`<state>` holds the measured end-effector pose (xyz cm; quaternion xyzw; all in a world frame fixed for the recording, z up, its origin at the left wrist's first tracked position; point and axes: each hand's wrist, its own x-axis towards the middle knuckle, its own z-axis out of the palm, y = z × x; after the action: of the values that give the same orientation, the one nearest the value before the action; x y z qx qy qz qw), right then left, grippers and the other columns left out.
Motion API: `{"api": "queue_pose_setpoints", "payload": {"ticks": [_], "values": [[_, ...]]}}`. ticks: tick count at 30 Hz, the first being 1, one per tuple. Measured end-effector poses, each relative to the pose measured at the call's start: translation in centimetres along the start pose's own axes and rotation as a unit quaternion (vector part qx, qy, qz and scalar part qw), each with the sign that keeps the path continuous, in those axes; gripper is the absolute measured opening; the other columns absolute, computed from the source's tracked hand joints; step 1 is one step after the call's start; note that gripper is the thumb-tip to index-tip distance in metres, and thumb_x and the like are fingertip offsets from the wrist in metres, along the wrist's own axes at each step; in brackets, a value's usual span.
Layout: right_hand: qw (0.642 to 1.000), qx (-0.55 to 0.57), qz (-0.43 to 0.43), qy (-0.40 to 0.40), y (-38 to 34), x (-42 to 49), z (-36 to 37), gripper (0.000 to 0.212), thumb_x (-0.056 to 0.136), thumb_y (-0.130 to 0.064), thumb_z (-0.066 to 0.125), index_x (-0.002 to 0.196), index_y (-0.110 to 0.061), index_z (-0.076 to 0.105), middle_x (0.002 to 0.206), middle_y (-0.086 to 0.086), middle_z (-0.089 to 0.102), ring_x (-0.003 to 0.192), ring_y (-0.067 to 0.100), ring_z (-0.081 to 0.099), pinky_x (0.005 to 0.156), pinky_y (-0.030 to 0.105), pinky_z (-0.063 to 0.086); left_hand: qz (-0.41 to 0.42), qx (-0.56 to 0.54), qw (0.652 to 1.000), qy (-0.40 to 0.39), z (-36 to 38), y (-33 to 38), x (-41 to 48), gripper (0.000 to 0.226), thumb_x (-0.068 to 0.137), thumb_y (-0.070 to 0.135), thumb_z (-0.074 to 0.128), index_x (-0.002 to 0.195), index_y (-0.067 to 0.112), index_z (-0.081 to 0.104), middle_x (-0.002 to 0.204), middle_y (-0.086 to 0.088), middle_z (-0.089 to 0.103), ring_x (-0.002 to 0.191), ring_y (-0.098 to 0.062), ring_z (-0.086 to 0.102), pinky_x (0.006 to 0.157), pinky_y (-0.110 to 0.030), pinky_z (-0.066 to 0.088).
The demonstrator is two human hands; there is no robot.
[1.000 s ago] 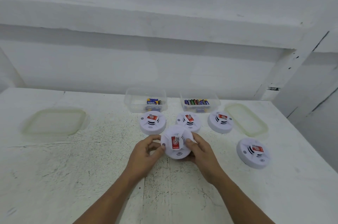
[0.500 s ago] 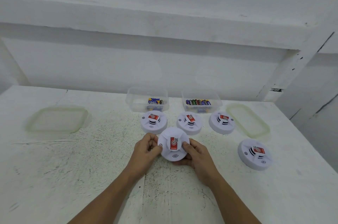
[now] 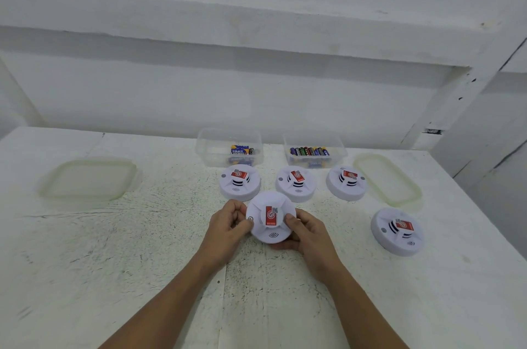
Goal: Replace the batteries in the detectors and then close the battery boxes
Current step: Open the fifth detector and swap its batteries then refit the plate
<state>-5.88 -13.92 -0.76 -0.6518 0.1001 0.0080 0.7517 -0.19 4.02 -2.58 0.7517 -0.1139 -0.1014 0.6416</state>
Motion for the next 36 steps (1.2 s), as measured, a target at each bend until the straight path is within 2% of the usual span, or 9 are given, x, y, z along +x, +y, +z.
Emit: {"api": "queue_pose_setpoints", "payload": {"ticks": [9,16,22,29,36], "values": [[1.0,0.01,-0.001,0.007,0.21,0.05,0.01,0.027,0.097,-0.016,0.05,0.119,-0.008,0.063,0.107,0.013,0.071,0.094,0.03,0.069,0.076,0.046,0.058,-0.01,-0.006,1.0,0.0,-0.05,-0.3,0.07,0.036,0.067,0.038,0.059,0.09,0.01,0.058,0.074,-0.006,0.053,0.068,-0.014,0.047,0.065,-0.034,0.04],[1.0,0.011,-0.002,0.01,0.27,0.13,-0.05,0.027,0.097,-0.016,0.05,0.119,-0.007,0.062,0.106,0.013,0.071,0.094,0.03,0.069,0.075,0.046,0.058,-0.001,0.003,1.0,-0.003,-0.03,-0.29,0.07,0.038,0.068,0.041,0.058,0.091,0.01,0.058,0.082,-0.022,0.056,0.069,-0.017,0.049,0.066,-0.037,0.041],[1.0,0.01,-0.004,0.009,0.37,0.07,-0.08,0.025,0.097,-0.015,0.05,0.117,-0.009,0.064,0.104,0.013,0.072,0.093,0.032,0.069,0.074,0.044,0.058,0.0,-0.007,1.0,-0.003,0.01,-0.06,-0.08,0.04,0.066,0.04,0.058,0.09,0.009,0.057,0.07,-0.002,0.05,0.066,-0.013,0.044,0.064,-0.032,0.038],[1.0,0.005,-0.01,0.013,0.49,0.09,-0.2,0.025,0.097,-0.016,0.05,0.116,-0.01,0.064,0.104,0.012,0.072,0.094,0.03,0.069,0.075,0.045,0.058,0.003,0.001,1.0,-0.007,-0.07,-0.02,-0.3,0.029,0.073,0.033,0.058,0.092,0.011,0.059,0.07,0.0,0.052,0.067,-0.012,0.046,0.065,-0.032,0.039],[1.0,0.004,-0.011,0.014,0.45,0.03,-0.12,0.024,0.097,-0.017,0.05,0.116,-0.01,0.064,0.105,0.01,0.072,0.094,0.029,0.069,0.075,0.045,0.058,0.003,0.007,1.0,-0.003,-0.07,0.11,-0.33,0.039,0.068,0.044,0.056,0.091,0.012,0.058,0.068,0.002,0.05,0.066,-0.011,0.045,0.064,-0.03,0.038]]}}
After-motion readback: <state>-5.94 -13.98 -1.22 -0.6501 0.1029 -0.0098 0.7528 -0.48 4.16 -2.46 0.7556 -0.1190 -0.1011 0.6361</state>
